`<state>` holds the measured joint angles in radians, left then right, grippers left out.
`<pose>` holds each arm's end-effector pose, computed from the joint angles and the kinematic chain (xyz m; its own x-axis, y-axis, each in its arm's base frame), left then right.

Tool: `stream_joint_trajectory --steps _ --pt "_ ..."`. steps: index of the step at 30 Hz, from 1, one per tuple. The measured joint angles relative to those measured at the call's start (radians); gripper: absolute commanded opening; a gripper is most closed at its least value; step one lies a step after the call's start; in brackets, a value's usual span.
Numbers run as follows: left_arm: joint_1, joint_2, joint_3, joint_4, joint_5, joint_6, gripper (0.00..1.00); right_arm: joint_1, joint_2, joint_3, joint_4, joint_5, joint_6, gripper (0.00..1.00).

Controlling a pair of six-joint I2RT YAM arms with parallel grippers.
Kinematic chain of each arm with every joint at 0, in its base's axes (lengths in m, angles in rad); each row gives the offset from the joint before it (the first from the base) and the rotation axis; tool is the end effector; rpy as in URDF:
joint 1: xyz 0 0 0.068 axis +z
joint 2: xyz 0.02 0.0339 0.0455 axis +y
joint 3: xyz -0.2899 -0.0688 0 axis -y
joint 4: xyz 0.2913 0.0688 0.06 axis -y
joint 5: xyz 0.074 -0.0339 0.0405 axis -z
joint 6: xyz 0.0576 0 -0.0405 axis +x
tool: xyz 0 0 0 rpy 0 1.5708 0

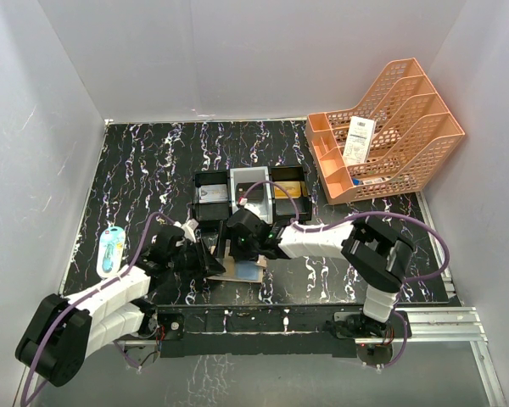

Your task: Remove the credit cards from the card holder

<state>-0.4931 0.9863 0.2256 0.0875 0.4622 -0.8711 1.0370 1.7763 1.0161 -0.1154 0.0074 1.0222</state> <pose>0.1733 -0.1223 0.1196 -0.9128 -0.2869 -0.2908 0.0504 0.6273 -0.7772 0.2120 0.3578 0.1390 -0.9362 0.0929 -0.3389 -0.1143 0.8315 0.5436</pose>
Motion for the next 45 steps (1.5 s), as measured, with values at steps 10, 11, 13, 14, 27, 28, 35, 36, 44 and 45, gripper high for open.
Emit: stream_joint_trajectory --steps 10,11,13,14,27,28,35,36,44,45 --pt "-0.01 -0.002 0.023 0.0 -0.034 0.0 0.27 -0.019 -0.138 -0.029 -0.059 0.003 0.0 0.74" --pt "-0.01 -0.003 0.028 0.002 -0.034 0.0 0.27 -0.024 -0.161 -0.039 -0.061 0.008 0.001 0.74" --pt "-0.011 -0.002 0.038 0.002 -0.034 0.0 0.29 -0.031 -0.208 -0.066 -0.063 0.02 0.005 0.75" --pt "-0.013 0.001 0.045 0.003 -0.033 0.0 0.3 -0.035 -0.217 -0.072 -0.066 0.024 0.005 0.76" --pt "-0.129 0.141 0.149 0.043 -0.032 0.007 0.38 -0.091 -0.404 -0.293 -0.042 0.107 0.066 0.8" --pt "-0.14 0.152 0.158 0.045 -0.034 0.007 0.39 -0.095 -0.414 -0.299 -0.04 0.109 0.074 0.81" --pt "-0.207 0.203 0.194 0.047 -0.063 0.007 0.47 -0.104 -0.47 -0.343 -0.011 0.117 0.099 0.8" --pt "-0.216 0.206 0.198 0.046 -0.068 0.007 0.48 -0.104 -0.474 -0.348 -0.009 0.117 0.105 0.79" --pt "-0.238 0.134 0.208 -0.018 -0.153 0.008 0.49 -0.109 -0.476 -0.36 0.041 0.084 0.105 0.64" --pt "-0.238 0.119 0.208 -0.029 -0.166 0.008 0.48 -0.109 -0.476 -0.36 0.049 0.072 0.104 0.62"
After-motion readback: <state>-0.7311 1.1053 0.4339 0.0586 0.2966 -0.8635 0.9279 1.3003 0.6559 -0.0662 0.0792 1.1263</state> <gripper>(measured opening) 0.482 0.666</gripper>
